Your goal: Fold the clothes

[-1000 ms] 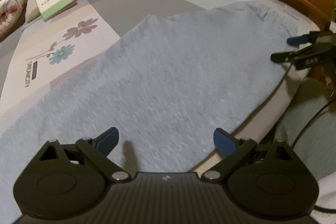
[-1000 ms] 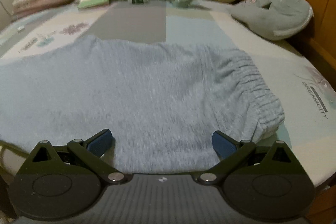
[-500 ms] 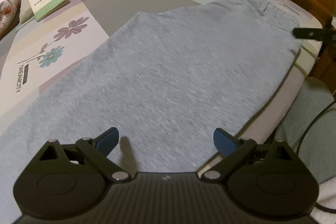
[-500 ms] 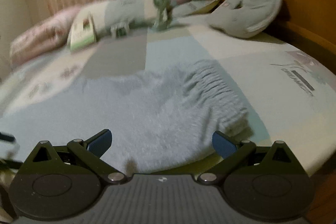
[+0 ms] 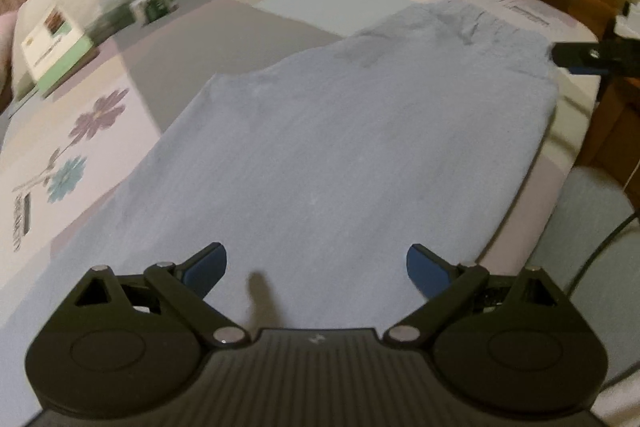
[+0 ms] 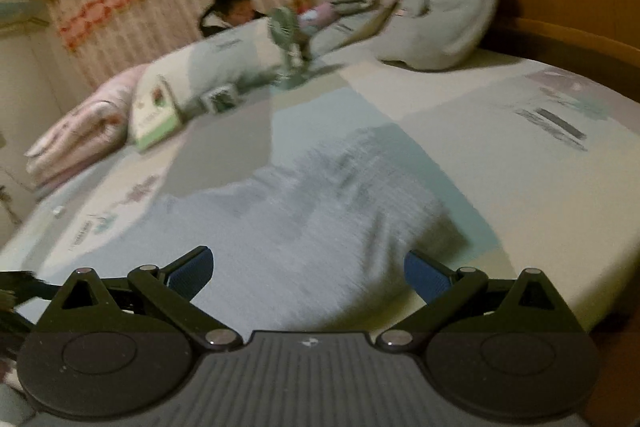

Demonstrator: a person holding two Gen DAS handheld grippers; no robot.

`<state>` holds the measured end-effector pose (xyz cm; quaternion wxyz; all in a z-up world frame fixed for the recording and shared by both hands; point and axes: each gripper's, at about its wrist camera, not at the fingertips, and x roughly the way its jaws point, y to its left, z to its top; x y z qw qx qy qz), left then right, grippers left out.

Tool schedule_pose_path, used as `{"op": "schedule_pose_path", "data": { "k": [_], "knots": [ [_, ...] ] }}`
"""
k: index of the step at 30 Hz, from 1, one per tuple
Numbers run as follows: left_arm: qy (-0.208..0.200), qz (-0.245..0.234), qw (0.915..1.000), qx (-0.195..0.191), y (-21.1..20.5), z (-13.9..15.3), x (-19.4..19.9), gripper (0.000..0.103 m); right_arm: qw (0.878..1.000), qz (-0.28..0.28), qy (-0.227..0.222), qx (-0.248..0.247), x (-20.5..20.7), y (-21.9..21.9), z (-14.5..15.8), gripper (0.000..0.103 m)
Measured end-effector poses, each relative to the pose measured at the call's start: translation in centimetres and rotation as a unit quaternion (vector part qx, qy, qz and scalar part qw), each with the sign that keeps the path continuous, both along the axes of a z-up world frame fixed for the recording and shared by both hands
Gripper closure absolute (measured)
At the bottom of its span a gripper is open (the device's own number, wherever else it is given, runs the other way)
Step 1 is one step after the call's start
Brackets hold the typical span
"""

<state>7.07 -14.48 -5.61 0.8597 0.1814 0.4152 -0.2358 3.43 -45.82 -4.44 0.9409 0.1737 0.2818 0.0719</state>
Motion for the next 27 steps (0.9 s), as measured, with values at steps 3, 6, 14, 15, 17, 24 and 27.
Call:
{"op": "schedule_pose_path", "data": {
  "k": [3, 6, 14, 15, 17, 24, 27],
  "knots": [
    [0.004, -0.022, 0.9995, -0.022, -1.5, -0.1, 0.0, 0.006, 1.0, 0.018, 0.007, -0.007, 1.9, 0.7, -0.3, 0.0],
    [0.014, -0.043, 0.9981, -0.041, -2.8, -0.6, 0.4, 0.006, 0.999, 0.02, 0.032, -0.007, 3.8, 0.7, -1.4, 0.0],
    [0.049, 0.005, 0.9975, -0.05, -3.6, -2.1, 3.4, 0.006, 0.998, 0.009, 0.036, 0.044, 5.7, -1.4, -2.3, 0.0],
    [0.041, 0.001, 0.9983, -0.043, -3.8, -1.9, 3.3, 0.006, 0.998, 0.01, 0.04, 0.043, 5.8, -1.4, -2.0, 0.0],
    [0.029, -0.005, 0.9987, -0.042, -3.9, -1.4, 3.1, 0.006, 0.998, 0.011, 0.046, 0.036, 5.9, -1.2, -1.5, 0.0],
    [0.012, -0.001, 0.9993, -0.035, -4.4, -1.9, 4.7, 0.006, 0.999, 0.023, 0.026, 0.014, 2.9, 0.2, 0.8, 0.0],
    [0.001, -0.011, 0.9996, -0.026, -4.5, -2.8, 5.8, 0.002, 0.999, 0.028, 0.023, 0.015, 1.9, 0.7, 1.1, 0.0]
  ]
}}
